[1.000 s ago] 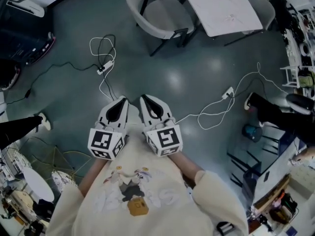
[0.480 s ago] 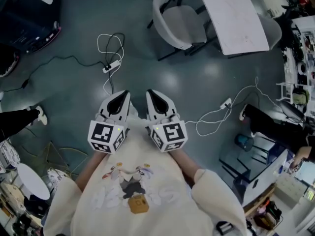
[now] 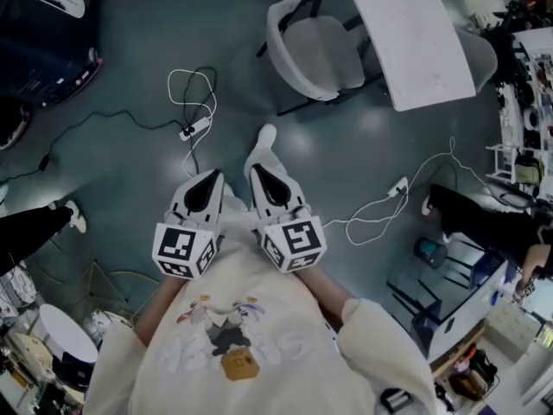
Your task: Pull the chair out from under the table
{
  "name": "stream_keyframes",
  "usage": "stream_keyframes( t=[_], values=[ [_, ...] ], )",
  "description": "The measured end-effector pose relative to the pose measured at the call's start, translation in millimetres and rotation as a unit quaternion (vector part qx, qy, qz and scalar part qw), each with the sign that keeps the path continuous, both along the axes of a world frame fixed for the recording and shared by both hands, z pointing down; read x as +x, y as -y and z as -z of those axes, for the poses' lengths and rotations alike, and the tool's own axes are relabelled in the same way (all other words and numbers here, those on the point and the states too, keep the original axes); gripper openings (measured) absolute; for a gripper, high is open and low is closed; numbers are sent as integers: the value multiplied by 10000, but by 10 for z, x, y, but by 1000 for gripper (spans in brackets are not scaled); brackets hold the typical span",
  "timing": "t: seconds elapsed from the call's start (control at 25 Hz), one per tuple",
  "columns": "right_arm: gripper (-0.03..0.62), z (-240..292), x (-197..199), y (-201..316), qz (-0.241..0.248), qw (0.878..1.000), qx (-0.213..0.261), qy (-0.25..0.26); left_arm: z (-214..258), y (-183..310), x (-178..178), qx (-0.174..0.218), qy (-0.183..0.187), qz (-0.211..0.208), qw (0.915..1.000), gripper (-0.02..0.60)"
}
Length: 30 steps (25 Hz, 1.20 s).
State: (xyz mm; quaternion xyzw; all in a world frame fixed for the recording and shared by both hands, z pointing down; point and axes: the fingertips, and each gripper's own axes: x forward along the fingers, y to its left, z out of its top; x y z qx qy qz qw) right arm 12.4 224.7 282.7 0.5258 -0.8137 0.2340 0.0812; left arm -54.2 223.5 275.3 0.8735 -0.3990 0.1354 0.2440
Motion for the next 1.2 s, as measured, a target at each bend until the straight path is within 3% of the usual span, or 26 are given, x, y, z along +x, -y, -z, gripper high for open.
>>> stream_keyframes(
  t=[0.16,0.28,0.52,0.76,1.0,1.2],
  values=[
    [11,-102,244,577,95,9999,48,67,-64,568,150,89,230,190,9995,9],
    [11,-100,405,1122,250,9996,105,49,-44,1129,312,-7,91,385,9992,9],
    [11,-61,954,2232,245,9996,86,98,-34,2221,979,-201,151,325,9992,9],
    [12,-427,1323,2872,230,9991,-359,-38,-377,2991,1216,-568,415,628,9955,9],
    [19,-898,1397,3157,476,9957,-635,-472,-812,3368,1357,-1151,193,518,9918,11],
    [81,-1278,1422,3304,679,9917,-874,-661,-1179,3641,1420,-1545,63,536,9865,12]
  ],
)
